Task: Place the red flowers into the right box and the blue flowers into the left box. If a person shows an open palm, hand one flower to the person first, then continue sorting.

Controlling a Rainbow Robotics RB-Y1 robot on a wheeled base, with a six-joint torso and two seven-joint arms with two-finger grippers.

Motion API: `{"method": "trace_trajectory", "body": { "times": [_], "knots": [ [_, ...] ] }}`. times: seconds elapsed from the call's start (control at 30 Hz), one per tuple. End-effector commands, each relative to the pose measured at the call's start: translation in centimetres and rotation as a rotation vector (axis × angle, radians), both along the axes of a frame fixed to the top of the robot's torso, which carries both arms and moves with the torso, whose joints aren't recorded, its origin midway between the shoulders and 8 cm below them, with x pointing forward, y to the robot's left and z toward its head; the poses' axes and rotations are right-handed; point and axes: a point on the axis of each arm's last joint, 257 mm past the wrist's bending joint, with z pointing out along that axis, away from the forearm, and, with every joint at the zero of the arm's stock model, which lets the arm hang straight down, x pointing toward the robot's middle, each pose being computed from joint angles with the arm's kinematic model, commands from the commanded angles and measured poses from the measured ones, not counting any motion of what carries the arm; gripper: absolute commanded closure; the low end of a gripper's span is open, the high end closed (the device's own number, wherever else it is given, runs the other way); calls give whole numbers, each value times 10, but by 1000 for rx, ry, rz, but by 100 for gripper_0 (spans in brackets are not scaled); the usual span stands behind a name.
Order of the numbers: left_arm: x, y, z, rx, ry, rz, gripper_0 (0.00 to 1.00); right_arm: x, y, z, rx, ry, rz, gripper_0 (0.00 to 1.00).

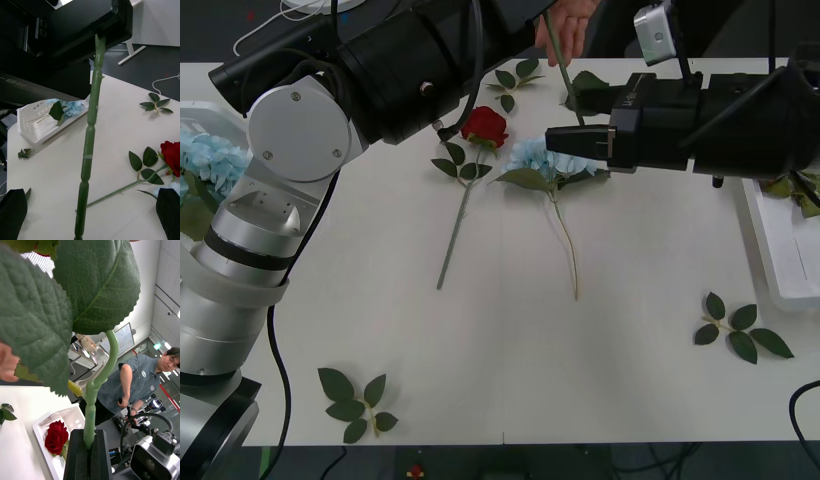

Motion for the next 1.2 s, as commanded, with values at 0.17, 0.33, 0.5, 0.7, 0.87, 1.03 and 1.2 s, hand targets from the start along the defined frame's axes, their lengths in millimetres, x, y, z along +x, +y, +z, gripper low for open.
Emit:
{"method": "trace_trajectory", "body": {
  "times": [0.17,0.33,0.5,0.7,0.87,1.03,1.2],
  "knots": [
    [-17,-10,17,-31,-42,-28,100,-7,36,32,59,-72,62,32],
    [-17,-10,17,-31,-42,-28,100,-7,42,34,77,-66,63,100],
    [-17,-10,17,-31,-42,-28,100,-9,44,37,93,-58,70,100],
    [-17,-10,17,-31,-42,-28,100,-12,45,38,102,-50,77,100],
    [-17,-10,17,-31,-42,-28,100,-13,46,39,113,-42,84,100],
    [-17,-10,17,-31,-42,-28,6,-15,47,42,123,-38,90,100],
    [-17,-10,17,-31,-42,-28,0,-16,48,44,135,-32,94,100]
  ]
}}
